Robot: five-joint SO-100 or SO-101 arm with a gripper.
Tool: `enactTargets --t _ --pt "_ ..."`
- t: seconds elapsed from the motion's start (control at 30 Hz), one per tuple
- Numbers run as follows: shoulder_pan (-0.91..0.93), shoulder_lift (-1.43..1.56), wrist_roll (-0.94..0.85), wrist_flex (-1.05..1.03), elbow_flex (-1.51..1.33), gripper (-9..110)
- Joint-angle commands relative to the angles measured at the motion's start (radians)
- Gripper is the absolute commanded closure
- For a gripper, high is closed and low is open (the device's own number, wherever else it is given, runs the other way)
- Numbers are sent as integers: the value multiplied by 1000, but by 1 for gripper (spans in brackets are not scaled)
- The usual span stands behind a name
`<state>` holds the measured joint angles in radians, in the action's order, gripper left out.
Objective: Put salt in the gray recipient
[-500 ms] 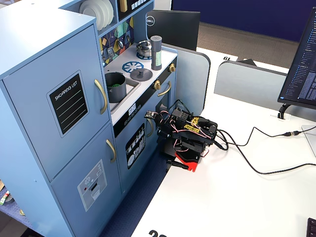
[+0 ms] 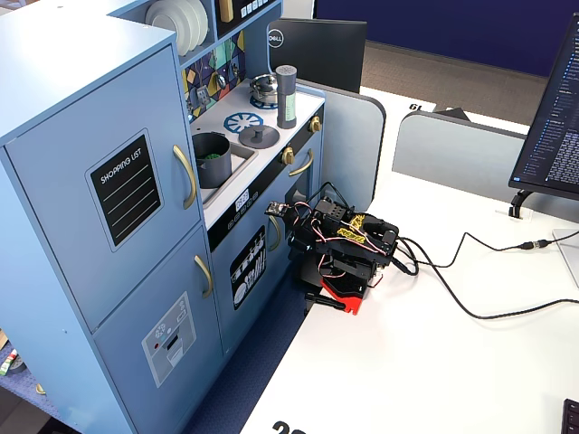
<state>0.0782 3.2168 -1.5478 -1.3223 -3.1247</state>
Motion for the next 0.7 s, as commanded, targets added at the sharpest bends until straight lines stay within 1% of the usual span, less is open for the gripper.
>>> enactTargets --t 0.0,0.13,0.27,0.33,0.5,0.57,0.67 --pt "35 -23 -26 -9 75 101" --pt "121 -167 -21 26 285 101" --pt "333 -218 0 124 505 101" --pt "456 -229 -72 218 584 101" --pt "746 -333 -146 528 712 101" --pt "801 -382 -97 635 744 101" --pt "822 -419 -49 795 753 101"
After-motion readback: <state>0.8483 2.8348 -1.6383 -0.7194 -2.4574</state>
